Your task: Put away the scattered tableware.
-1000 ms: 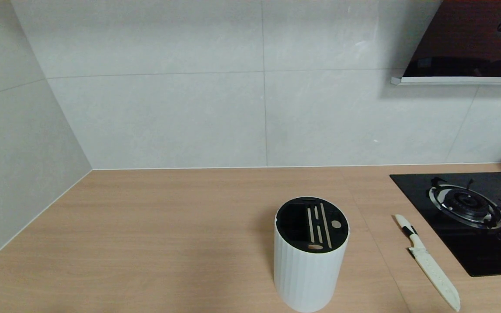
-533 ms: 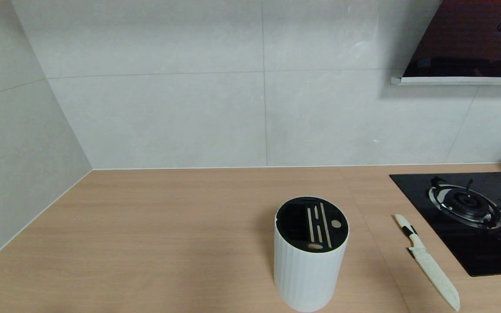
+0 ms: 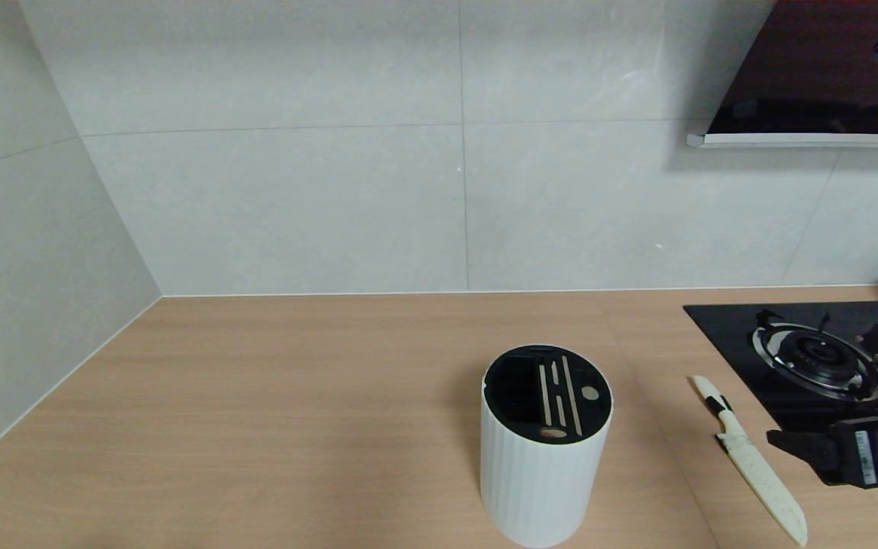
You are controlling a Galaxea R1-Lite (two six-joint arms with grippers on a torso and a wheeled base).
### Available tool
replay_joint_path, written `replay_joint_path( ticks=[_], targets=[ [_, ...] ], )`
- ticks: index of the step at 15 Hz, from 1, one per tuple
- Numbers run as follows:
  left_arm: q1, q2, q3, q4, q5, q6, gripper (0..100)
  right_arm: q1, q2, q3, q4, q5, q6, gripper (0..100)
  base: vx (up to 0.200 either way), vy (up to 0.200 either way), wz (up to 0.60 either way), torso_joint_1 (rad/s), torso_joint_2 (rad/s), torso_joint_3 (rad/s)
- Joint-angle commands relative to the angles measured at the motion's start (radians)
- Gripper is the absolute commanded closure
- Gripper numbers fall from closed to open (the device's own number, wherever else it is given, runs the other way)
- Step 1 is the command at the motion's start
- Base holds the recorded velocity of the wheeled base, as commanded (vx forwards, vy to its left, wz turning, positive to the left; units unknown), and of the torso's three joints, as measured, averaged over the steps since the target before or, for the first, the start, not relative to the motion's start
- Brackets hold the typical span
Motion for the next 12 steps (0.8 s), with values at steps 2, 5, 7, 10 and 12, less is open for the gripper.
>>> replay_joint_path(
  ticks=[2,5,7,10,12],
  targets=[
    [-0.001,0.000,0.000,0.000,0.000,0.000,0,0.003,0.335,-0.006,-0.121,-0.043,0.000,0,0.000,0.000,0.00,0.000,0.00,0.000],
    [-0.001,0.000,0.000,0.000,0.000,0.000,0,-0.019,0.456,-0.006,-0.197,-0.086,-0.001,0,0.000,0.000,0.00,0.000,0.00,0.000],
    [-0.001,0.000,0.000,0.000,0.000,0.000,0,-0.034,0.539,-0.006,-0.284,-0.088,-0.003,0,0.000,0.000,0.00,0.000,0.00,0.000],
    [-0.001,0.000,0.000,0.000,0.000,0.000,0,-0.056,0.646,-0.012,-0.405,-0.106,-0.016,0,0.000,0.000,0.00,0.000,0.00,0.000],
    [-0.001,0.000,0.000,0.000,0.000,0.000,0,-0.076,0.707,-0.015,-0.506,-0.108,-0.026,0,0.000,0.000,0.00,0.000,0.00,0.000]
  ],
)
